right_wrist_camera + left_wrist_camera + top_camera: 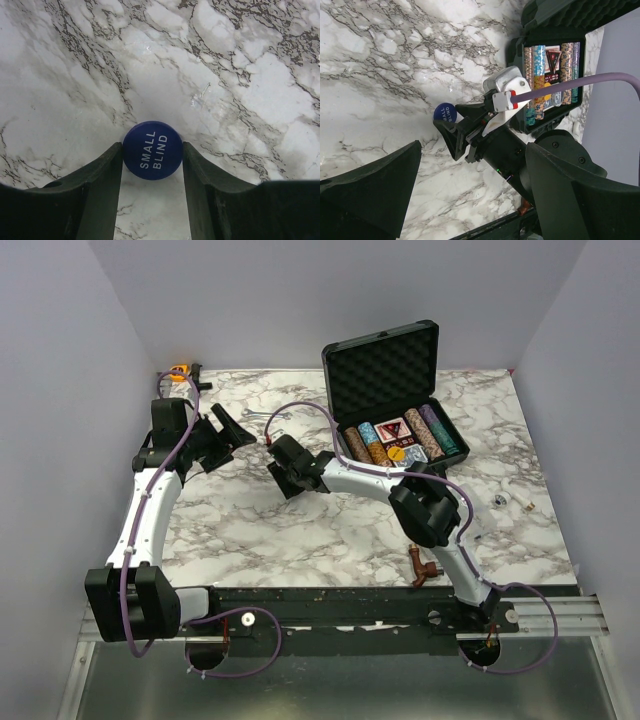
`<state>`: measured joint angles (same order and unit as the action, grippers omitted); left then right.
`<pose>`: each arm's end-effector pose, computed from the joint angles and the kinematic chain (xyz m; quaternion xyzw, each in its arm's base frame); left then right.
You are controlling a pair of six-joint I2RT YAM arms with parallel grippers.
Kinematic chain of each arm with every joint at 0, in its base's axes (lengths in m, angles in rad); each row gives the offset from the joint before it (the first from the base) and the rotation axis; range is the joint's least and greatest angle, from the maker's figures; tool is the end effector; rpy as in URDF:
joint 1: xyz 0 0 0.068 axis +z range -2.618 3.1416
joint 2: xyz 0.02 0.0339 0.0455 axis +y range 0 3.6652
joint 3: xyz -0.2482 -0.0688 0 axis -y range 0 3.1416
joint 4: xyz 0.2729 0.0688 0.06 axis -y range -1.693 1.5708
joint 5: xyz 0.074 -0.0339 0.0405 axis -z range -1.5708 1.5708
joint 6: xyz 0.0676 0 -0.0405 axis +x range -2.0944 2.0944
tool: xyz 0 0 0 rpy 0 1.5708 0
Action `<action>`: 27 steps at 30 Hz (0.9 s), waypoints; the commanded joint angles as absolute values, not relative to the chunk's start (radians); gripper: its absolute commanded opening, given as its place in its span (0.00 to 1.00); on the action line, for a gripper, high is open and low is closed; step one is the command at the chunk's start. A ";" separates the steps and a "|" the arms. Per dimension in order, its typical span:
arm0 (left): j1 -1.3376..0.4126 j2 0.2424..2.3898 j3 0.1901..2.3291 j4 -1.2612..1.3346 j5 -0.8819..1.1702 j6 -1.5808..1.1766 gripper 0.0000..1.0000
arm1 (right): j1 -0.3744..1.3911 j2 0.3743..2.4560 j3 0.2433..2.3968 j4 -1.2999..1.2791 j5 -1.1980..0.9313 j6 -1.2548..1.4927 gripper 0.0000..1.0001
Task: Pack up texas hold em set
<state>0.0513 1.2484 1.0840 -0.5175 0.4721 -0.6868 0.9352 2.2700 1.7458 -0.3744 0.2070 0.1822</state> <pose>0.3257 -0.0141 0.2789 -0.2229 0.8550 -0.3312 0.3311 0.3278 0.4209 0.1091 -0.3136 0.8858 0.0912 0.3299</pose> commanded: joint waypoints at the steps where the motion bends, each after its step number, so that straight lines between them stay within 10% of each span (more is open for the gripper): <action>1: 0.060 1.255 1.072 -0.497 0.502 -0.692 0.84 | 0.941 2.270 1.724 -0.409 0.237 0.190 0.42; 14: 0.060 1.259 1.073 -0.499 0.511 -0.692 0.84 | 0.941 2.146 1.711 -0.655 0.145 0.238 0.40; 21: 0.067 1.256 1.071 -0.494 0.522 -0.696 0.84 | 0.913 2.252 1.941 -0.873 0.074 0.266 0.76; 27: 0.071 1.244 1.075 -0.497 0.520 -0.692 0.84 | 0.873 2.442 2.210 -1.006 0.007 0.278 0.82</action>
<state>0.0628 1.2556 1.0836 -0.5129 0.4946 -0.6903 0.9077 2.3173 2.0869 -0.8516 0.0814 0.2600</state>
